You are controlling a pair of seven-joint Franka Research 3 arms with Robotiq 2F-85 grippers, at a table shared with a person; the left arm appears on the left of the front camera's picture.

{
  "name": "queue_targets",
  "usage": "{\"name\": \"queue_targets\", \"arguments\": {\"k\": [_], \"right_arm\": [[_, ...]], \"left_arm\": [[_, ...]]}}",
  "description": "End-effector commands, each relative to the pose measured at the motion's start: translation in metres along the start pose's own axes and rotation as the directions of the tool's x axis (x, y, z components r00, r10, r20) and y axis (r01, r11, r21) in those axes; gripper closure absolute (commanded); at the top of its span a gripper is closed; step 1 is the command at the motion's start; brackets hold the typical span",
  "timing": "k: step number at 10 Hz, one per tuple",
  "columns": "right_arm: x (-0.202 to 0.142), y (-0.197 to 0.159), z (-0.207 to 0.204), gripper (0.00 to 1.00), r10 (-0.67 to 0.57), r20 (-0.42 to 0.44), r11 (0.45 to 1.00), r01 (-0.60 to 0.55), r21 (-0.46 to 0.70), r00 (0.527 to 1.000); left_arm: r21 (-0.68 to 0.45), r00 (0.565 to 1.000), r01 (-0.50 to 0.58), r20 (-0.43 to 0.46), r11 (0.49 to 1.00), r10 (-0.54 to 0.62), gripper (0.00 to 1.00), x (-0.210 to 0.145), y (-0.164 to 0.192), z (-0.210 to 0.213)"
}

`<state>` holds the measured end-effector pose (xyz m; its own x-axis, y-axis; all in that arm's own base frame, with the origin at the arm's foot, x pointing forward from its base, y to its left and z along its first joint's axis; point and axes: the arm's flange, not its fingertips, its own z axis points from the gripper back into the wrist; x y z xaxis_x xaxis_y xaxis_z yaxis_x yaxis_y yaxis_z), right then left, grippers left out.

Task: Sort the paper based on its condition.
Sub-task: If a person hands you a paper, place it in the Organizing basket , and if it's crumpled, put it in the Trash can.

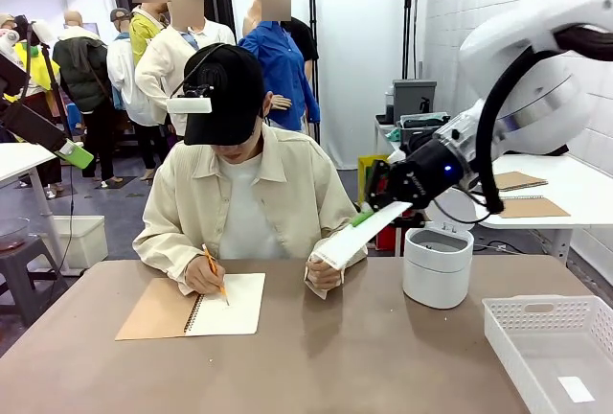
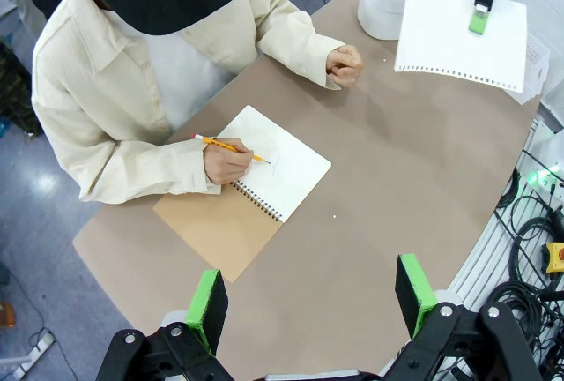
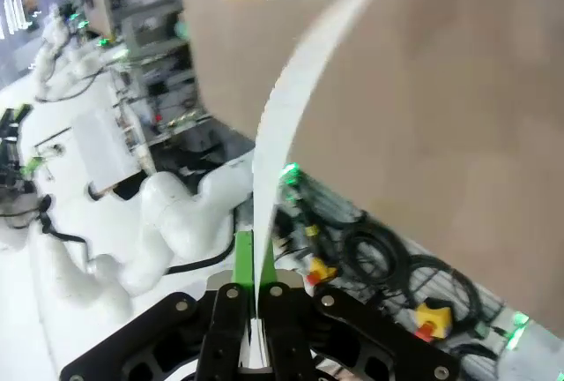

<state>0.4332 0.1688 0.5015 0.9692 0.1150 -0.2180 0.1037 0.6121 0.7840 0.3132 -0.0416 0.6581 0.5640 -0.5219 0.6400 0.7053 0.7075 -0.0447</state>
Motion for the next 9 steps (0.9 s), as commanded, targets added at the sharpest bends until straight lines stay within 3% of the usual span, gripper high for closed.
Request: {"name": "queue_targets", "arguments": {"k": [1, 3, 6, 7, 9], "right_arm": [[-0.031, -0.024, 0.013, 1.00, 0.089, 0.105, 0.972, -0.063, -0.226, 0.990], [-0.051, -0.059, 0.029, 1.00, 0.108, 0.110, 0.938, -0.065, -0.342, 0.988], [-0.062, -0.117, 0.055, 1.00, 0.187, 0.198, 0.872, -0.070, -0.484, 0.962], [-0.066, -0.141, 0.065, 1.00, 0.227, 0.242, 0.824, -0.054, -0.564, 0.943], [-0.073, -0.176, 0.085, 1.00, 0.269, 0.309, 0.823, -0.050, -0.566, 0.912]], "left_arm": [[0.001, 1.000, 0.000, 0.005, 1.000, 0.000, 0.00, 0.000, 0.000, 0.001], [0.001, 1.000, 0.000, 0.005, 1.000, 0.000, 0.00, 0.000, 0.000, 0.001], [0.001, 1.000, 0.000, 0.005, 1.000, 0.000, 0.00, 0.000, 0.000, 0.001], [0.001, 1.000, 0.000, 0.005, 1.000, 0.000, 0.00, 0.000, 0.000, 0.001], [0.001, 1.000, 0.000, 0.005, 1.000, 0.000, 0.00, 0.000, 0.000, 0.001]]}}
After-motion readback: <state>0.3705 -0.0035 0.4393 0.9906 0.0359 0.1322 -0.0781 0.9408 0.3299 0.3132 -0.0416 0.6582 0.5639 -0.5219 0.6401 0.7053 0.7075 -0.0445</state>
